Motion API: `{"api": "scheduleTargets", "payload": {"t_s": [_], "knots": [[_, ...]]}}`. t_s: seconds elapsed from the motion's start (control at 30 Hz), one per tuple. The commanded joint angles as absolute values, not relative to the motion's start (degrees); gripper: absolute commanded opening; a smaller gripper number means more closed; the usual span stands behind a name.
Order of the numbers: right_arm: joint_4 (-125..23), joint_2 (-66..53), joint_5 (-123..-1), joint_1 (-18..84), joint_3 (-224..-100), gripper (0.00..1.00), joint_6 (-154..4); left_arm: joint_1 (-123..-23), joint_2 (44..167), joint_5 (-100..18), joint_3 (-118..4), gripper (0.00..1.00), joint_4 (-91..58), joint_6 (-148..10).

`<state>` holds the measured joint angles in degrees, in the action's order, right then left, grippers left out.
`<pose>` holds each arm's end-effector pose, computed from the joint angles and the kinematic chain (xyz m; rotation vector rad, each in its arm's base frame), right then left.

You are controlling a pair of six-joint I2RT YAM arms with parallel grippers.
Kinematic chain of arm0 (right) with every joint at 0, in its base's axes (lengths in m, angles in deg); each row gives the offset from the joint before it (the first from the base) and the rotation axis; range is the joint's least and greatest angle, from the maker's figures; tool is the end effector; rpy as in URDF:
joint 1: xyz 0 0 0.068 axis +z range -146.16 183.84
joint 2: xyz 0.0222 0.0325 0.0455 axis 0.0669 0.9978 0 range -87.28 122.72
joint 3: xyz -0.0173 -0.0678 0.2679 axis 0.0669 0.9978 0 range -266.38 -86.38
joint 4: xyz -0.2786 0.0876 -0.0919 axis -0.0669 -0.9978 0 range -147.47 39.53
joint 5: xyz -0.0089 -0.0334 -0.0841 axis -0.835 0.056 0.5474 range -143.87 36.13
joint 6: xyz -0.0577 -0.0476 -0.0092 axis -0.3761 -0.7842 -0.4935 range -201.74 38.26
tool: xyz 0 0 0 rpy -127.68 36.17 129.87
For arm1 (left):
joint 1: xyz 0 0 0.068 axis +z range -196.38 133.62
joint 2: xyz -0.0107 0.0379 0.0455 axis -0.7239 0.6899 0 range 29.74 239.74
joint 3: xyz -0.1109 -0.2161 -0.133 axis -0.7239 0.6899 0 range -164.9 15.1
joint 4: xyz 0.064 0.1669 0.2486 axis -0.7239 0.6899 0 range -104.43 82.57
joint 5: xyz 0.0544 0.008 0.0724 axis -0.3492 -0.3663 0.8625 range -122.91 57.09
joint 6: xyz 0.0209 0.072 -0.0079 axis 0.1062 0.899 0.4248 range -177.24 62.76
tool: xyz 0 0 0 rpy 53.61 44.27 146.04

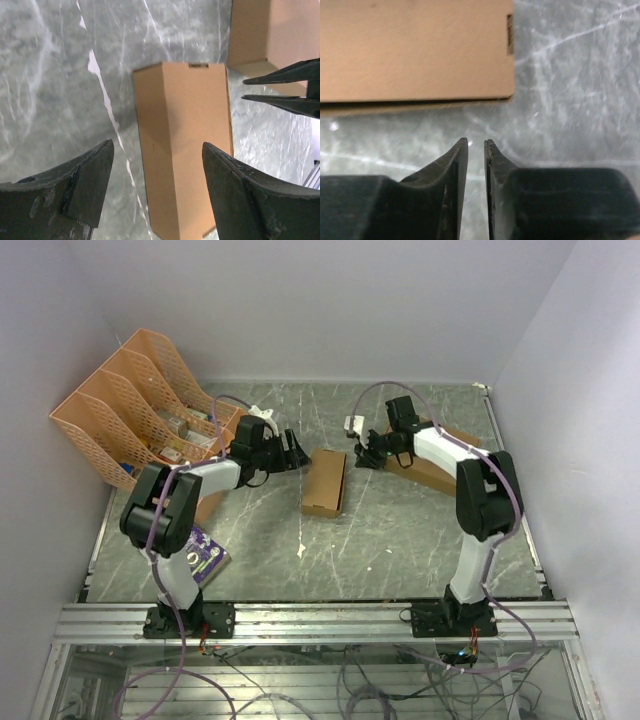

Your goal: Fold the paper box

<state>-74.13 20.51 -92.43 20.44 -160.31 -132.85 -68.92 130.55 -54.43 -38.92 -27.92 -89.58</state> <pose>0.4146 0.1649 0.1515 -1.5092 1.8194 0.5825 0.3841 -0.1847 0.1319 0.0375 2.2639 -0.9399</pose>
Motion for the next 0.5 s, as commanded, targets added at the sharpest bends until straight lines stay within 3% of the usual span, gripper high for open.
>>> {"api": "scheduleTargets", "payload": {"t_s": [0.0, 0.1, 0.3, 0.47], "knots": [[-77.8, 30.2, -93.4, 21.0, -169.9, 0.16, -136.8, -68.5, 136.3, -55.6, -45.2, 0.81, -30.0, -90.6], [-77.0, 33.2, -92.1, 21.7, -172.3, 0.13, -138.4, -68.6, 139.7, -57.1, -48.0, 0.80, -28.6, -89.5], [-79.7, 37.7, -91.3, 25.5, -178.3, 0.11, -140.7, -71.9, 145.8, -63.6, -53.7, 0.68, -26.5, -87.8], [-77.9, 38.2, -89.9, 27.3, -179.3, 0.11, -140.2, -74.5, 147.7, -63.5, -55.2, 0.66, -25.0, -87.1]]}}
